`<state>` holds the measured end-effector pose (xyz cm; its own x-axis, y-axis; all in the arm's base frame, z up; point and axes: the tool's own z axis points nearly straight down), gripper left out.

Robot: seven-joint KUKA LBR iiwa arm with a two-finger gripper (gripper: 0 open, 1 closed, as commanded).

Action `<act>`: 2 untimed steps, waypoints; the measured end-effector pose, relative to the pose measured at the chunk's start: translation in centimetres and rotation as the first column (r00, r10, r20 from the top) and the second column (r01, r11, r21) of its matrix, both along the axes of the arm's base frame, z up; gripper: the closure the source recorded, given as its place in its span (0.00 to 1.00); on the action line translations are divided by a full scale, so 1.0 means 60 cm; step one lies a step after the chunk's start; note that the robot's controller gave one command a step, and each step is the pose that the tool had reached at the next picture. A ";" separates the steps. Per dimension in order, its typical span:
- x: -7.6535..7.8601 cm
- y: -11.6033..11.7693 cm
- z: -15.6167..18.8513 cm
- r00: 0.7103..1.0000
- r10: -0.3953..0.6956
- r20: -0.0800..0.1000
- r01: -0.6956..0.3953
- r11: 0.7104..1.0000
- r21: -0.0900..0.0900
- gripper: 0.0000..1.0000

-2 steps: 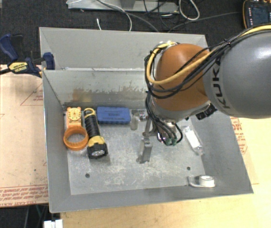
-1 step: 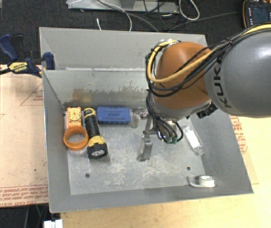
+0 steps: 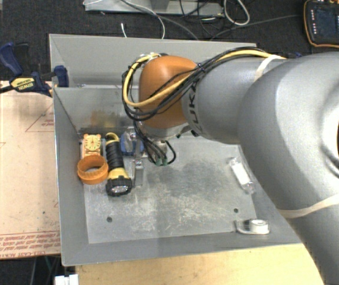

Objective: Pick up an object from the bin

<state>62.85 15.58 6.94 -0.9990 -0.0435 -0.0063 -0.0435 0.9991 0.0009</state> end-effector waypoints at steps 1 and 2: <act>-0.056 0.140 0.087 0.999 0.034 0.003 -0.034 0.999 -0.002 0.00; -0.086 0.124 0.053 0.989 0.148 0.001 -0.148 0.989 -0.002 0.00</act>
Offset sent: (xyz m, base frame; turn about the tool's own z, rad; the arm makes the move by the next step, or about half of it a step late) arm -0.0526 0.0728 0.0306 -0.1488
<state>57.69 23.00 10.10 -0.9816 -0.1907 -0.0072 -0.1907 0.9817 -0.0009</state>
